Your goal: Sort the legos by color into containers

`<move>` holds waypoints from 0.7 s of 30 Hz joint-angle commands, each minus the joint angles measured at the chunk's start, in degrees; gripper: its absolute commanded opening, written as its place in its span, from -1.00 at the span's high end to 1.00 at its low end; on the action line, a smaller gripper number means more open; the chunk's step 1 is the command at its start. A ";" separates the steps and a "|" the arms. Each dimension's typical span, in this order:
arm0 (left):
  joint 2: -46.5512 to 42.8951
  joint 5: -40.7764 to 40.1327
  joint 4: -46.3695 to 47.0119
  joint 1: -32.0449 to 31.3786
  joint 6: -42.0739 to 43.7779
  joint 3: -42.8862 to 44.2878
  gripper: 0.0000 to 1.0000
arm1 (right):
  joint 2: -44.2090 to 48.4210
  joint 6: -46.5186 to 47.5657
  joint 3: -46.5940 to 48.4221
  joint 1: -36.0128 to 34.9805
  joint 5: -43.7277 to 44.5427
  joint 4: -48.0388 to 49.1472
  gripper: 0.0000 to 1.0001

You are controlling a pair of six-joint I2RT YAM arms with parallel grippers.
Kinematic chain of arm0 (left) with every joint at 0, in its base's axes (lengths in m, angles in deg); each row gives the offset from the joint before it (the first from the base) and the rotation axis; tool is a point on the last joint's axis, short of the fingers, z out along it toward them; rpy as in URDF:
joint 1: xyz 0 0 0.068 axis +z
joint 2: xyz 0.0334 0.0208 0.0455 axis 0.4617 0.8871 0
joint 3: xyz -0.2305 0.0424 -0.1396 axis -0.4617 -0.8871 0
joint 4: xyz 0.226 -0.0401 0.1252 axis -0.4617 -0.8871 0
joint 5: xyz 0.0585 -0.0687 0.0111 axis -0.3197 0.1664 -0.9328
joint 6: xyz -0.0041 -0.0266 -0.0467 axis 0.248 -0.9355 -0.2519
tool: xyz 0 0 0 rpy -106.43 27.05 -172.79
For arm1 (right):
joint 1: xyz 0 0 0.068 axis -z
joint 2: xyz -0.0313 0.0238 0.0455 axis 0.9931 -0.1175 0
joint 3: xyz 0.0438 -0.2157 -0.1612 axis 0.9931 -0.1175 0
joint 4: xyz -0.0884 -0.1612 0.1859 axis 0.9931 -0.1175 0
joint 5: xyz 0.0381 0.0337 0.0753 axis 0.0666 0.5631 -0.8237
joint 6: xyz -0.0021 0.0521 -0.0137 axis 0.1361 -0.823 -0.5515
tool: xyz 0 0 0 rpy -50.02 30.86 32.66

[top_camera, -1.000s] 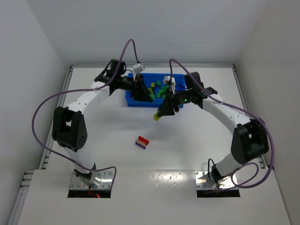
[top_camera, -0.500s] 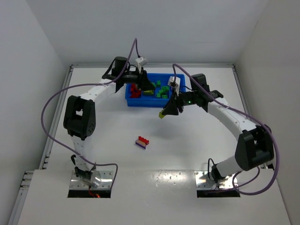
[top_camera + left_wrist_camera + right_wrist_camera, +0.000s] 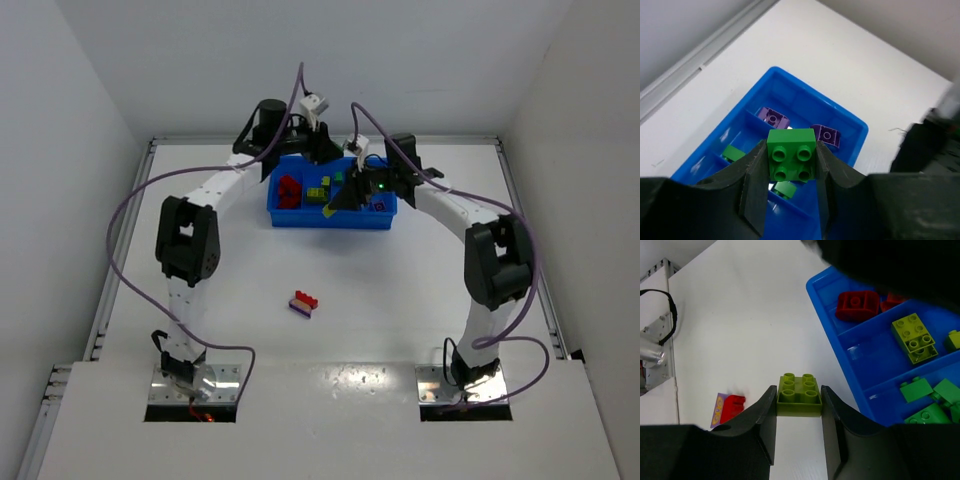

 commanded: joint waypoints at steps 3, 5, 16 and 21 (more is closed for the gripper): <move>8.61 -5.12 -1.40 -2.62 1.27 4.28 0.77 | 4.33 -1.76 -0.67 0.22 -1.05 4.69 1.00; 9.94 -5.13 -1.40 -2.62 1.27 4.28 0.77 | 5.21 -1.76 -1.37 0.22 -1.05 4.69 1.00; 15.83 -8.64 -3.85 -3.15 1.27 10.33 -0.28 | 7.15 -1.24 -2.52 1.36 0.01 3.02 1.00; 15.83 -6.01 -3.86 -3.15 1.27 12.10 -0.77 | 7.15 -0.71 -3.04 1.36 0.01 3.02 1.00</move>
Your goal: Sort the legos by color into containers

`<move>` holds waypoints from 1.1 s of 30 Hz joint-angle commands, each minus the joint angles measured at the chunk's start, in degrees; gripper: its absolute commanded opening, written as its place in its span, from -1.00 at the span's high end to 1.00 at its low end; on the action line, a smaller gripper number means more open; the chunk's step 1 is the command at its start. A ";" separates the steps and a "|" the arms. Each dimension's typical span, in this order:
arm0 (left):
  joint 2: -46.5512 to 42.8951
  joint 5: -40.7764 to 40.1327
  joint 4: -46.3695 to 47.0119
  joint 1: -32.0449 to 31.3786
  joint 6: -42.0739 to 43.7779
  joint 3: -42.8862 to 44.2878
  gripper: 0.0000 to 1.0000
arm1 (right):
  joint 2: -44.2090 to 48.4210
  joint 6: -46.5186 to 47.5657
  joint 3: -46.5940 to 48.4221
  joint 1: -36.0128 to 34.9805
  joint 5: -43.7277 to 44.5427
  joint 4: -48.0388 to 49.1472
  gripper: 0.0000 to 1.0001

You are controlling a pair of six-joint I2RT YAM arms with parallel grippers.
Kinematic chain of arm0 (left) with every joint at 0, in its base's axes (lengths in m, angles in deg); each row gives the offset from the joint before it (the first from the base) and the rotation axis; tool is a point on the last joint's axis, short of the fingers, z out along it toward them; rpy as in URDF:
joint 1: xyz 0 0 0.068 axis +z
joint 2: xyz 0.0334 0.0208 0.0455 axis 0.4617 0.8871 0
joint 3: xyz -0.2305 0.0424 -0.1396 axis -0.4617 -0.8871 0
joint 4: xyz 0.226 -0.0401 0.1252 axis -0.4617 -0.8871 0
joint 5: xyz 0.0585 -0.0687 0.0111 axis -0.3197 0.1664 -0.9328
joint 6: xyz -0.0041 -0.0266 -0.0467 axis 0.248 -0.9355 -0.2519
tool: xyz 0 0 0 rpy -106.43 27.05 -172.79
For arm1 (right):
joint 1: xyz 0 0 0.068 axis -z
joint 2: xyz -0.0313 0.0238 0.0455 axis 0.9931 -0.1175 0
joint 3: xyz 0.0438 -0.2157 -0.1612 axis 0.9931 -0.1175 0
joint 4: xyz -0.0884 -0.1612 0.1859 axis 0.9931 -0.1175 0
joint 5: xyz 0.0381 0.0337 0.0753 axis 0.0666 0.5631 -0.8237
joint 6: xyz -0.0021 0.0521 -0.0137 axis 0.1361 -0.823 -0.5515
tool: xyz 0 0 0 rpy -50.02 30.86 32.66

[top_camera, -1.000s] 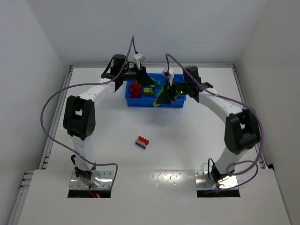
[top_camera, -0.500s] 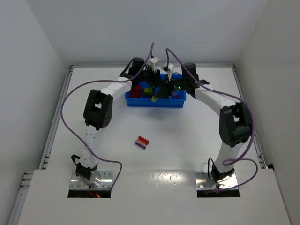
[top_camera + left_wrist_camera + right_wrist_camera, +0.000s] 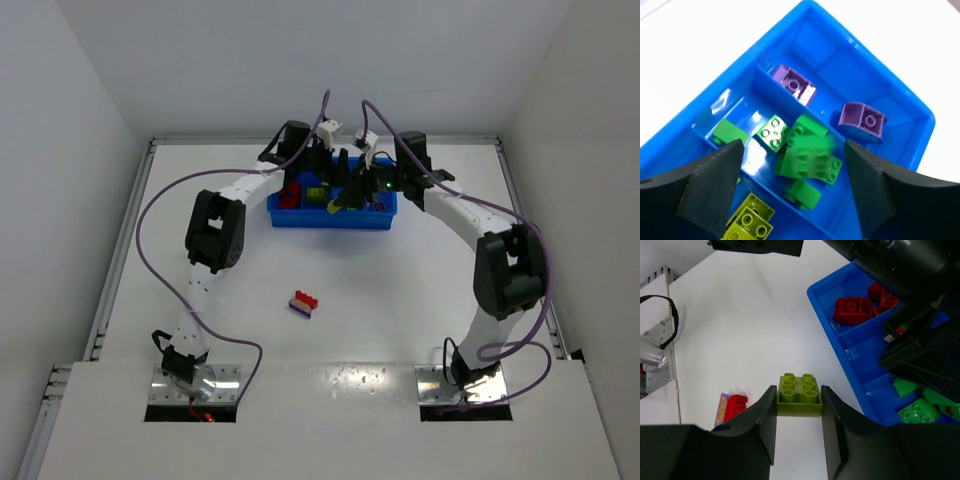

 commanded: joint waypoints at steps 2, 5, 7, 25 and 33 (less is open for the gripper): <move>-1.95 1.65 1.58 -0.22 -0.17 2.99 -0.82 | 2.04 0.34 -0.31 0.22 -0.52 1.54 1.00; -5.03 0.77 3.69 0.30 -1.75 3.51 -0.82 | 2.04 0.34 -0.84 0.22 -0.52 2.07 1.00; -6.35 -0.37 3.70 1.01 -2.37 4.83 -0.84 | 0.47 0.34 -0.31 0.22 -0.52 2.07 1.00; -35.18 -2.86 -6.14 19.89 0.87 -11.83 -1.00 | -26.78 -4.93 25.78 -1.97 15.64 11.38 1.00; -48.18 5.60 -8.08 22.19 2.99 -32.33 -1.00 | -37.50 -4.85 39.14 -2.59 19.17 11.38 1.00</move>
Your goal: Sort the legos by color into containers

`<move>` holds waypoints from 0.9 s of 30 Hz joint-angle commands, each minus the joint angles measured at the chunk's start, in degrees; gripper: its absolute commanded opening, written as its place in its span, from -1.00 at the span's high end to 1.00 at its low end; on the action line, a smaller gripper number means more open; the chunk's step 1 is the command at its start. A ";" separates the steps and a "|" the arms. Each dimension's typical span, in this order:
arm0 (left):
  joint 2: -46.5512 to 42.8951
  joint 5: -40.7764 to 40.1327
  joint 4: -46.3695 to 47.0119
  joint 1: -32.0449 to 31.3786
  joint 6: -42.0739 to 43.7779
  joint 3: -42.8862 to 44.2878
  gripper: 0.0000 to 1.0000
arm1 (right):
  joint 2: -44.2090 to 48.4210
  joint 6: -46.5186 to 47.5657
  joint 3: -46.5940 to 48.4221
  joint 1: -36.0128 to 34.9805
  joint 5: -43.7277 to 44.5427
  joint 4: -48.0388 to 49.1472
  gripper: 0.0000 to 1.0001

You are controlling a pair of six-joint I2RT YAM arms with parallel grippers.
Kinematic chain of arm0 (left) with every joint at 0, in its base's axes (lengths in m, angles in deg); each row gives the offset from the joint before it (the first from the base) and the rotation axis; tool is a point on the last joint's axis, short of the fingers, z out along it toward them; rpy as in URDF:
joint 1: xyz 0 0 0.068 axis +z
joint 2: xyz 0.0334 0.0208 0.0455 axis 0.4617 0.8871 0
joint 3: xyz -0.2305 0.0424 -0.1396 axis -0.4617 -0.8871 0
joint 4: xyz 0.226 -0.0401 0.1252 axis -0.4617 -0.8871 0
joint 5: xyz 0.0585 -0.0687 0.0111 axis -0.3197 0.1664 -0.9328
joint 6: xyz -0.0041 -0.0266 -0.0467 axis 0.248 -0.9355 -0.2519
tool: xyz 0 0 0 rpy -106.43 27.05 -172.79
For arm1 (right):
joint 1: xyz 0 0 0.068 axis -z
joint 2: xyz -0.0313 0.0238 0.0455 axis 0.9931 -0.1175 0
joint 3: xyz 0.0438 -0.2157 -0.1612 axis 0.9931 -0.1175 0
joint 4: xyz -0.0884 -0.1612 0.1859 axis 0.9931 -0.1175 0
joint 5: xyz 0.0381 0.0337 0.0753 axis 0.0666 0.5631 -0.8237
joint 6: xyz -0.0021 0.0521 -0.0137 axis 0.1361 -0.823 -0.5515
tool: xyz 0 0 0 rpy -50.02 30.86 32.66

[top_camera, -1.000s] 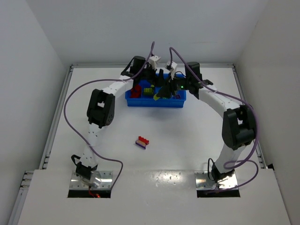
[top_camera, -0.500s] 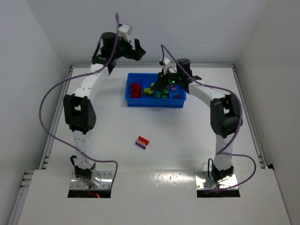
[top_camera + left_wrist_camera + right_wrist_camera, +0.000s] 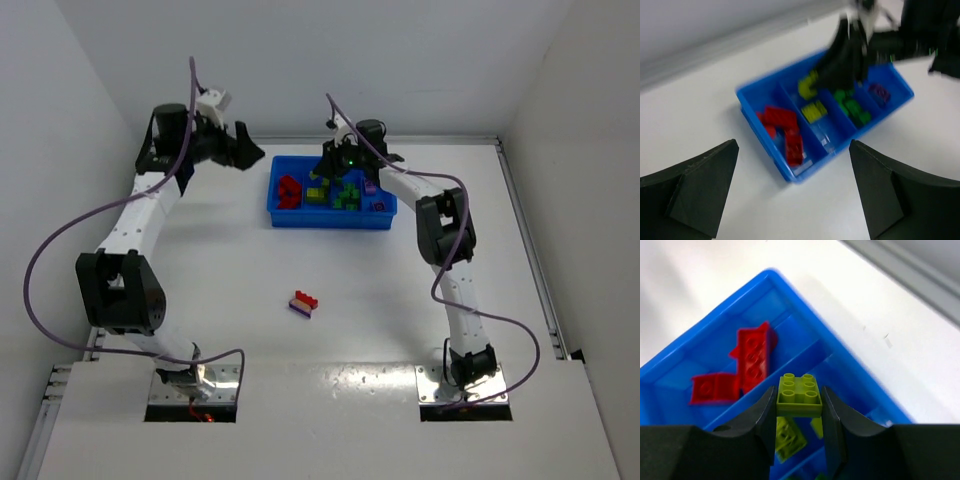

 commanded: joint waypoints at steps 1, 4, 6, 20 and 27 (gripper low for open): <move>-5.24 4.51 -2.33 0.31 1.68 -6.00 -1.00 | -2.64 -0.98 7.49 -0.51 2.08 3.23 0.99; -7.88 4.51 -2.33 -0.30 1.68 -9.52 -1.00 | -5.46 -1.51 9.79 -1.04 4.28 3.23 0.58; -8.59 6.17 -3.91 -0.30 2.90 -10.05 -1.00 | -6.17 -2.04 10.59 -1.56 5.07 3.76 0.27; -6.66 8.73 -44.43 -15.59 51.77 -14.53 -0.88 | 18.50 -1.17 -6.88 1.06 4.01 -3.44 -0.29; -18.35 1.43 -22.64 -27.44 40.06 -32.28 -0.85 | 41.88 14.02 -27.70 5.46 7.27 -12.85 -0.35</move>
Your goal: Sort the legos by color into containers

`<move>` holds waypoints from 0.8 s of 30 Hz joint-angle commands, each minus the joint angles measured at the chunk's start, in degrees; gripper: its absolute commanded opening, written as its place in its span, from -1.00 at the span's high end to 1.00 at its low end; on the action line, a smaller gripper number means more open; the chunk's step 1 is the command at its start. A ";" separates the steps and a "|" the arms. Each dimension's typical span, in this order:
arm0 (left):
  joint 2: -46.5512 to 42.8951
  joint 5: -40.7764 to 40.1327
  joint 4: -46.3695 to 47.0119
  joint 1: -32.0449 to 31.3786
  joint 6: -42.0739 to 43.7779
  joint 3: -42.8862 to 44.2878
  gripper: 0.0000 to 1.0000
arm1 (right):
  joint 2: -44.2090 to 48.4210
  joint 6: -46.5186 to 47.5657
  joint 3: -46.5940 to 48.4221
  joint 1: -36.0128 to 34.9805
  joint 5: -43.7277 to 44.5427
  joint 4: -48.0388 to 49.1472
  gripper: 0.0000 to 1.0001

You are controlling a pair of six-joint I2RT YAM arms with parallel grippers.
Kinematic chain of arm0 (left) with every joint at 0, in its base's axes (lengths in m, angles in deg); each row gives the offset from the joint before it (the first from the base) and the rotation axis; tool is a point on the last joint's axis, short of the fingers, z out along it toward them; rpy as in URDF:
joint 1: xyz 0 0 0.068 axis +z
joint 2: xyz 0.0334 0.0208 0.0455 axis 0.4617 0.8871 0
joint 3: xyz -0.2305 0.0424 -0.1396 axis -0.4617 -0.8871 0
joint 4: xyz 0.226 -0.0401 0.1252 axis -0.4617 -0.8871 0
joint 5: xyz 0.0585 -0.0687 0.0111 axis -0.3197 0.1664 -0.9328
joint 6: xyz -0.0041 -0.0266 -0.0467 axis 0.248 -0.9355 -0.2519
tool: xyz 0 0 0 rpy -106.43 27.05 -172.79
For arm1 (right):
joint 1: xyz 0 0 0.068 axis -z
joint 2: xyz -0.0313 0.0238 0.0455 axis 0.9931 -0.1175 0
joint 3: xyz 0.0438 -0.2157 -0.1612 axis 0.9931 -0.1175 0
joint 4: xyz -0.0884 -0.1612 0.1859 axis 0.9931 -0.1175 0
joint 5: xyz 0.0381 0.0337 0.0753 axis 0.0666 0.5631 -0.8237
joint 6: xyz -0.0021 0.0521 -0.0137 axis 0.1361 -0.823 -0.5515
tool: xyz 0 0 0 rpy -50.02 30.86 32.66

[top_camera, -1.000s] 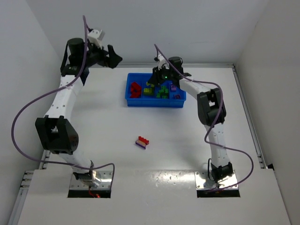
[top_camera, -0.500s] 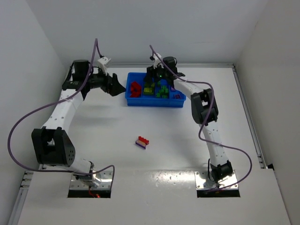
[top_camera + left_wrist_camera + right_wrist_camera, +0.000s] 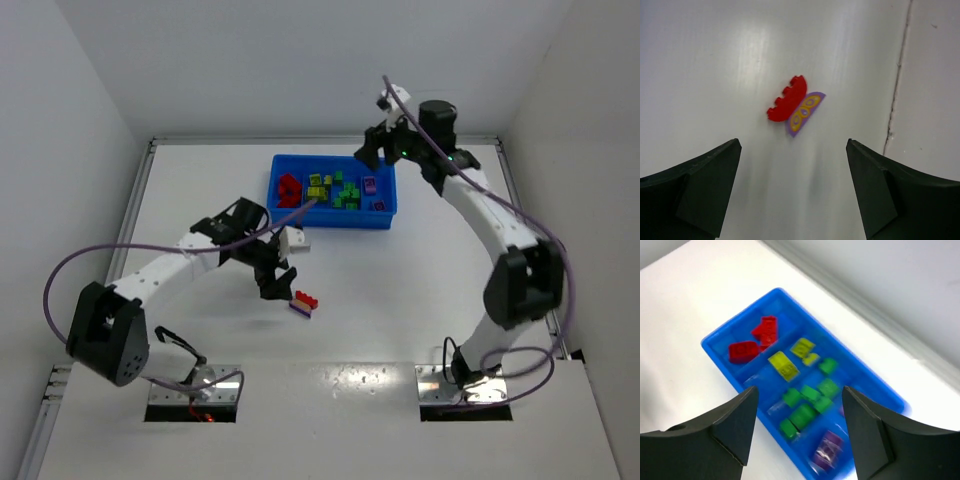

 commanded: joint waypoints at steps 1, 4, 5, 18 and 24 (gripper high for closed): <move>-5.14 -1.81 5.87 -4.77 4.42 -4.22 -0.85 | 10.94 9.21 -11.21 1.97 1.08 -3.63 -0.35; -6.20 -0.66 5.33 -7.85 16.90 -8.09 -0.85 | 16.76 10.02 -17.12 3.47 1.61 -4.50 -0.35; -6.21 -0.05 6.38 -7.85 22.59 -8.98 -0.90 | 17.65 10.02 -17.84 4.07 1.61 -5.21 -0.35; 12.15 2.07 5.95 -9.43 43.99 -1.34 -0.97 | 25.04 7.29 -22.94 7.77 -1.03 -8.37 -0.35; 16.29 0.93 1.31 -9.96 49.00 -0.11 -0.94 | 27.32 7.82 -23.47 9.61 -1.03 -10.48 -0.35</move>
